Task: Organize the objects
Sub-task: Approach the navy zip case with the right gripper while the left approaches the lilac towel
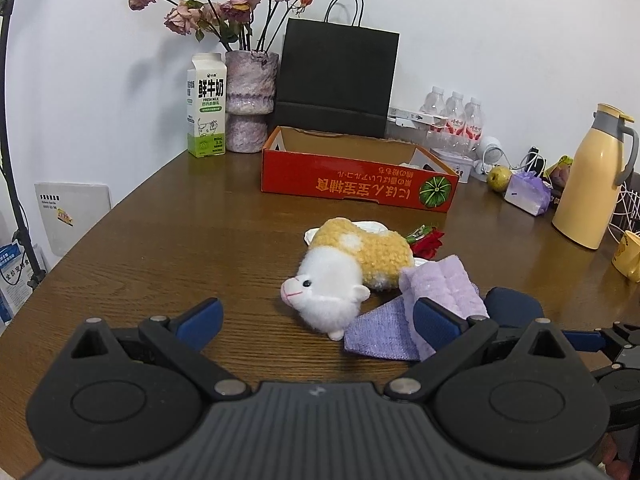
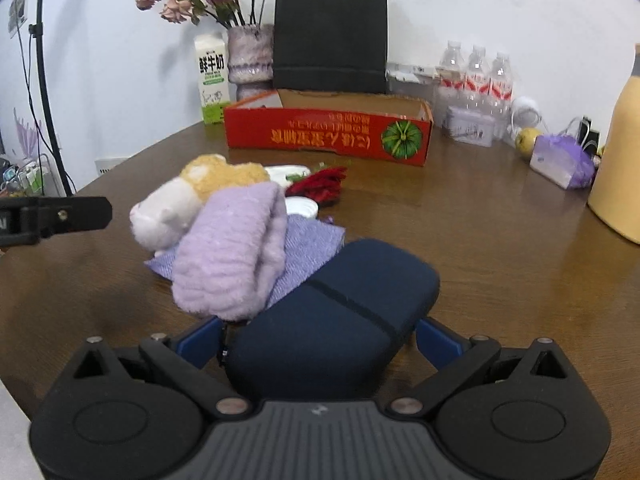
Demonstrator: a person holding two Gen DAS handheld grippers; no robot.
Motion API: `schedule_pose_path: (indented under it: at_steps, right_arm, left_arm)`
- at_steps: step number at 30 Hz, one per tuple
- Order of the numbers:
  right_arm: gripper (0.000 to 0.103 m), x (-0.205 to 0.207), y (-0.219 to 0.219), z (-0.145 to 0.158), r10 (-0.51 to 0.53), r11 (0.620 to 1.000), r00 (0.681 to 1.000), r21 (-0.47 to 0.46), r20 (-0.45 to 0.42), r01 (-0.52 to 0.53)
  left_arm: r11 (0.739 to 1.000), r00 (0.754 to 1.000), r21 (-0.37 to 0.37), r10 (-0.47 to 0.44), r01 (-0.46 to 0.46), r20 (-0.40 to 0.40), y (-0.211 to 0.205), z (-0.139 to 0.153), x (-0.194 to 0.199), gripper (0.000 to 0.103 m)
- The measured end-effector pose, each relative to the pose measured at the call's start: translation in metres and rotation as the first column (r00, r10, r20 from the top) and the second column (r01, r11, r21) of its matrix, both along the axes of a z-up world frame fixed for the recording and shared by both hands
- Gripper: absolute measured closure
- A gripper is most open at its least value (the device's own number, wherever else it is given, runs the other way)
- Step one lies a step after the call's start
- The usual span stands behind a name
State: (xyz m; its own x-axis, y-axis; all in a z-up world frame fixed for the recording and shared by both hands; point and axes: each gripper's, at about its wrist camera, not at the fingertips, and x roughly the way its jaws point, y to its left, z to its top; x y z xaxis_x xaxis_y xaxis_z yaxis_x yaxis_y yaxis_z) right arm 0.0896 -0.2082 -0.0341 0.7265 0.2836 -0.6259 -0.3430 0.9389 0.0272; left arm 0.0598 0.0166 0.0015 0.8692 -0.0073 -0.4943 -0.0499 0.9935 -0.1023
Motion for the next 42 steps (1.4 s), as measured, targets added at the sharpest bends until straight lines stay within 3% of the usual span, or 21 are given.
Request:
schedule_pose_path:
  at_steps: [11,17,21,42]
  right_arm:
    - [0.0,-0.002,-0.024,-0.006,0.0,1.0,1.0,0.015,-0.021,0.0]
    - [0.0,-0.002,-0.044,-0.011,-0.046,0.996,0.999,-0.073,-0.022,0.044]
    - [0.0,0.002,-0.062,-0.012,-0.069,0.997,0.997,-0.036,-0.03,0.068]
    - [0.0,0.054,-0.048,-0.018,0.031,0.999,0.999,-0.014,-0.008,-0.031]
  left_arm:
    - [1.0,0.999,0.009,-0.029,0.03,-0.025,-0.007,-0.005,0.001,0.0]
    - [0.999,0.999,0.006,-0.04,0.04,-0.035,-0.01,-0.009,0.002,0.0]
    - [0.999,0.998,0.001,-0.045,0.046,-0.041,-0.013,-0.009,0.005,0.0]
    - [0.99,0.987,0.015,-0.14,0.142,-0.081,-0.073,-0.005,0.035,0.0]
